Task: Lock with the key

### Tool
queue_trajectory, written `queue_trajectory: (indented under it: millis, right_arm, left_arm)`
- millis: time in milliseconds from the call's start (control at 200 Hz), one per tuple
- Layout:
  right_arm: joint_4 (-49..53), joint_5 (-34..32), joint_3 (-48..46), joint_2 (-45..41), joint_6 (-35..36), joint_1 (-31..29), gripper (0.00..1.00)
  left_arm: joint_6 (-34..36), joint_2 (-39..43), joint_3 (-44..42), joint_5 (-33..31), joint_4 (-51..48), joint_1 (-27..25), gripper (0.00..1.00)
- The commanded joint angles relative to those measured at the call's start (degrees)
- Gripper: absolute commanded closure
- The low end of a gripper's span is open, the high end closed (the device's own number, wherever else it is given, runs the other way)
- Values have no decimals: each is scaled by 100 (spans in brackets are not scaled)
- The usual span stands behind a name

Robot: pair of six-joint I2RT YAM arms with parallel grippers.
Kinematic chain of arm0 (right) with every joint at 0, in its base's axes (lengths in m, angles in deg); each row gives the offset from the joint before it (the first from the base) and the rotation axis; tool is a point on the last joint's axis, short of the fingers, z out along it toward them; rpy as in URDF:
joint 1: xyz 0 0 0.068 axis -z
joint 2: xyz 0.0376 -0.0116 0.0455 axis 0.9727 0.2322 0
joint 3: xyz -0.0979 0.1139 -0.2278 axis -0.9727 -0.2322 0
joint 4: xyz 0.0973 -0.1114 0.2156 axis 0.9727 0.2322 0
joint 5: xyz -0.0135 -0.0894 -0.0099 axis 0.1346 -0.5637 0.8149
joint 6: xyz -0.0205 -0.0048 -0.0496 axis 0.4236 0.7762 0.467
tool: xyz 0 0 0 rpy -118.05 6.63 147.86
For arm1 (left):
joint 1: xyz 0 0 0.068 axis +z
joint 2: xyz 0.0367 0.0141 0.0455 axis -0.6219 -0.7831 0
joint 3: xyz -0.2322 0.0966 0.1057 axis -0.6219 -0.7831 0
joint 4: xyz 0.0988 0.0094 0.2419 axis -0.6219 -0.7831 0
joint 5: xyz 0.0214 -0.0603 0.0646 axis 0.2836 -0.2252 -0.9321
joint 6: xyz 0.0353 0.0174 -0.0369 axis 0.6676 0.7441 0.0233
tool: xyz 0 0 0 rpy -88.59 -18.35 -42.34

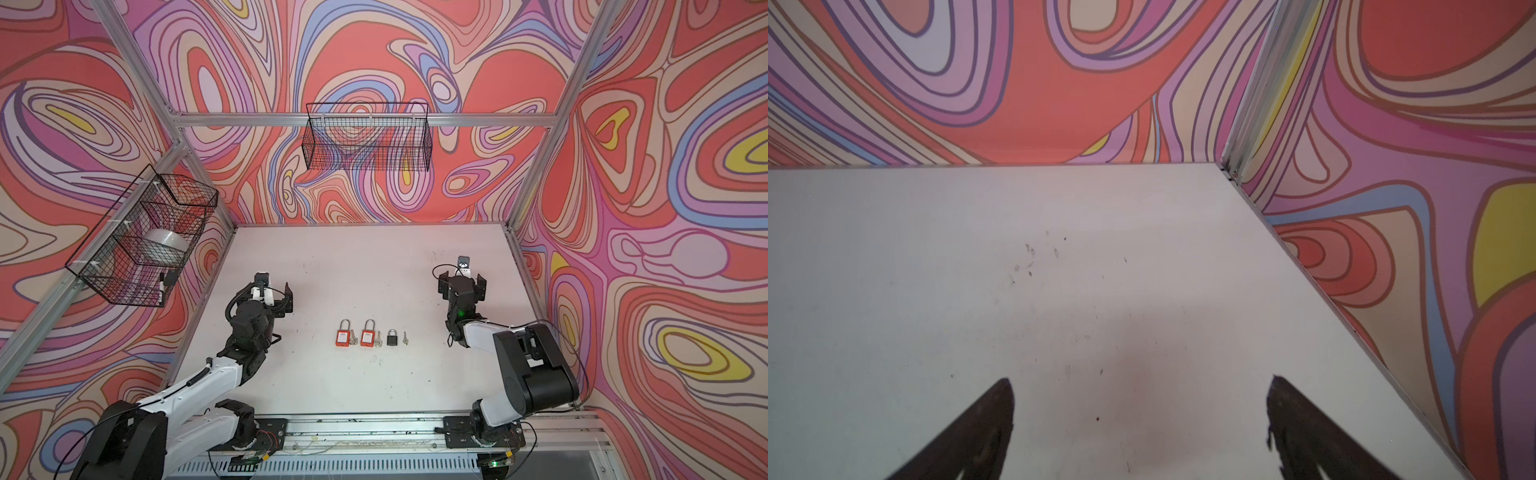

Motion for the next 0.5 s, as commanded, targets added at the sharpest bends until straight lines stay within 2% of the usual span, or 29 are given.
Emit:
queue_trajectory:
  millis: [0,125,215,275,335,451,496]
  right_arm:
    - [-941,617,-387,242,-136,429,2]
    - [-2108,807,-786,735,-224,572,1]
    - [-2734,819,-860,1165,-161,572,2]
    - [-2284,958,-745,1053,-185,571,2]
    - [-2326,926,-652,1128,-136,570,2]
    - [-1731,1003,-409,1106,-189,580,2]
    - [-1778,996,-415,1129,-167,581,1]
  left_arm:
    - [-326,-236,-266,-173,743,308,0]
    - [-549,-560,-354,205,952,628,0]
    - [-495,-985,-402,151,1390,707,0]
    - [-559,-1323,-427,188,1758,769,0]
    - [-558,-1651,-432,303,1981,778,0]
    - [-458,-2336,-566,414,2963,787,0]
    - [-427,-2343,-543,686,2830,787,0]
